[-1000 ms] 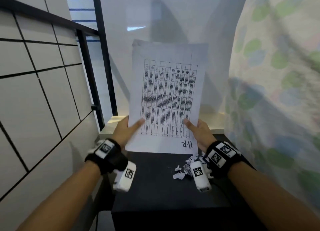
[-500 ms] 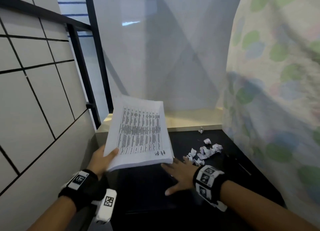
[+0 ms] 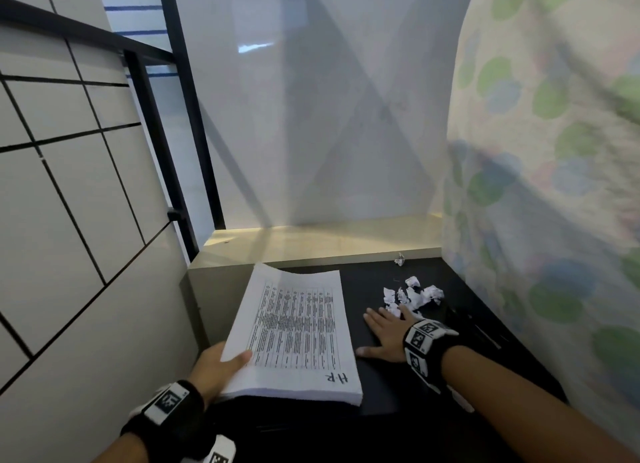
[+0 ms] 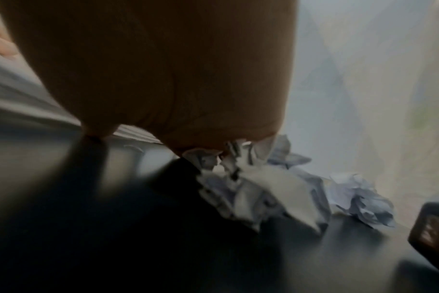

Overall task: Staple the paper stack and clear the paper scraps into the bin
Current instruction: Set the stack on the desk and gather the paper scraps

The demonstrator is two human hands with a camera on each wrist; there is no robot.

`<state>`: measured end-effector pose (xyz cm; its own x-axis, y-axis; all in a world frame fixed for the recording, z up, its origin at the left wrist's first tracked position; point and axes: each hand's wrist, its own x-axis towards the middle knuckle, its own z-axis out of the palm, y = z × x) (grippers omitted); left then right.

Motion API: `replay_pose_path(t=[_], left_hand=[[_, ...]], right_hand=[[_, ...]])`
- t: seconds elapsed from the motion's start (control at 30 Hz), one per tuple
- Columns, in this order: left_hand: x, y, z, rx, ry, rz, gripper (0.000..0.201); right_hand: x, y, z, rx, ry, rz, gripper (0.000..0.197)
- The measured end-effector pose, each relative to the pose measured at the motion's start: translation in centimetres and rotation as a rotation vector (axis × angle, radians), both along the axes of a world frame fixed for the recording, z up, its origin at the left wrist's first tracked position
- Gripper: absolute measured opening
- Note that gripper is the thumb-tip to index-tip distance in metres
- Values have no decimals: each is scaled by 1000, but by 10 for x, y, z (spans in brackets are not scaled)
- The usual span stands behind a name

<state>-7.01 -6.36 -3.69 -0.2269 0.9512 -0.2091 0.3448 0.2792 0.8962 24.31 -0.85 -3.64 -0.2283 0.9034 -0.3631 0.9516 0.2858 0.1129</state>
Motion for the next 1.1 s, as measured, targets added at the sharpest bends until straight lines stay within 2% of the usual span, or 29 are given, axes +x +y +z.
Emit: replay_pose_path(t=[0.17, 0.27, 0.37, 0.43, 0.47, 0.53, 0.63, 0.77, 0.9, 1.03, 1.1], left_hand=[[9, 5, 1, -71, 98, -108, 35], [12, 12, 2, -122, 178, -177, 39], [13, 20, 0, -178, 271, -206, 47], [11, 26, -2, -195, 360, -235, 54], [9, 30, -4, -187, 402, -253, 57], [7, 33, -2, -187, 449, -292, 66], [5, 33, 6, -236, 549, -381, 85], [8, 26, 15, -330, 721, -427, 78], [29, 22, 40, -280, 947, -417, 68], [63, 36, 70, -111, 905, -502, 56], [86, 46, 78, -66, 853, -573, 58]], right_hand=[[0, 2, 2, -27, -22, -1, 86], [-5, 6, 10, 20, -73, 10, 69], [-12, 2, 30, 80, 71, 13, 53], [-18, -8, 39, 41, 210, 50, 58], [-21, -15, 42, -11, 230, 93, 67], [-27, -25, 41, -129, 177, 156, 90], [-31, -32, 38, -221, 135, 149, 94], [-34, -36, 39, -216, 135, 145, 91], [-30, -34, 48, -186, 215, 117, 84], [-2, -19, 67, -34, 358, 19, 68], [22, -7, 72, 7, 331, -62, 74]])
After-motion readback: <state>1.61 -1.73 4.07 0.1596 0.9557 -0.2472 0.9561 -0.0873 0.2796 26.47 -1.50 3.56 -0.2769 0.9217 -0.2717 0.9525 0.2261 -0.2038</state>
